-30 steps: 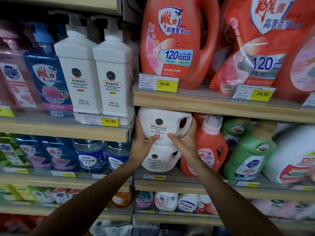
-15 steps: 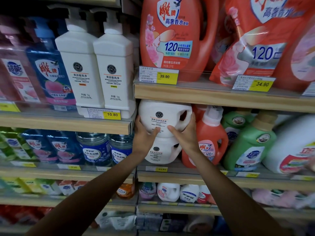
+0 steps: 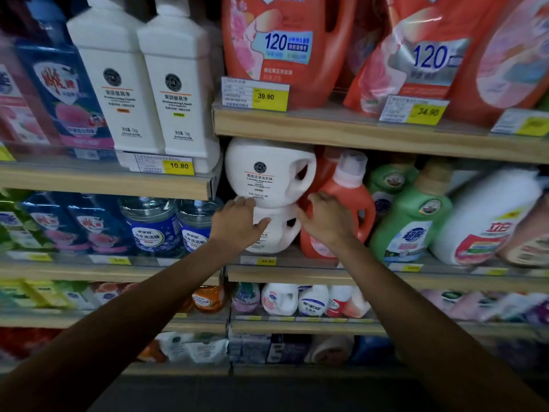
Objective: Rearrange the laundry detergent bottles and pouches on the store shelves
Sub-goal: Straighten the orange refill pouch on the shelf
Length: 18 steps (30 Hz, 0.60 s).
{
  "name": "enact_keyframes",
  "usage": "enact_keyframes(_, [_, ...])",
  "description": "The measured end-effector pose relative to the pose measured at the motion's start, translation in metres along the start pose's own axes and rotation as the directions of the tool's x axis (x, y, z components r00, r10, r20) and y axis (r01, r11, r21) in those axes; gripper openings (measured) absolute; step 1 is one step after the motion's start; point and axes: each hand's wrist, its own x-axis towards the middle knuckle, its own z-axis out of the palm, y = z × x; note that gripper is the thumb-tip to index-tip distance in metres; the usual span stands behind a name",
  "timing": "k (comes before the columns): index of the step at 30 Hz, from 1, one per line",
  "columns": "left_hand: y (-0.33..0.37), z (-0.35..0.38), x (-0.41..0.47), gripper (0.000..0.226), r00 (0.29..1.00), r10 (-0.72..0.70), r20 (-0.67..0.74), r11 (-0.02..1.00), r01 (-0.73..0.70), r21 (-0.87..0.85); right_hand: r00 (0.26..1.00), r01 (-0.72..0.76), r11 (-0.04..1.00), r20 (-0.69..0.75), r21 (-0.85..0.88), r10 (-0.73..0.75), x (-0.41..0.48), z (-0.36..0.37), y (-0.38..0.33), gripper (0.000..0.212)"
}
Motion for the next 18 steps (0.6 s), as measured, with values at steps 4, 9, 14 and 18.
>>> enact_keyframes(4, [0.021, -0.025, -0.007, 0.048, 0.981, 0.177, -0.082, 0.974, -0.162, 0.159, 0.996, 0.091, 0.989, 0.020, -0.120, -0.089, -0.012, -0.024, 0.013, 0.041])
enact_keyframes(9, [0.074, -0.069, -0.015, 0.044, 0.935, 0.304, -0.184, 0.943, -0.269, 0.195, 0.989, 0.122, 0.982, -0.066, -0.147, -0.133, -0.029, -0.078, 0.037, 0.038])
enact_keyframes(14, [0.148, -0.118, -0.016, 0.044, 0.892, 0.362, -0.271, 0.923, -0.303, 0.236, 0.976, 0.111, 0.979, -0.166, -0.171, -0.140, -0.039, -0.153, 0.074, 0.037])
enact_keyframes(18, [0.196, -0.153, -0.020, 0.046, 0.846, 0.397, -0.355, 0.909, -0.309, 0.280, 0.949, 0.097, 0.972, -0.276, -0.213, -0.155, -0.043, -0.204, 0.098, 0.038])
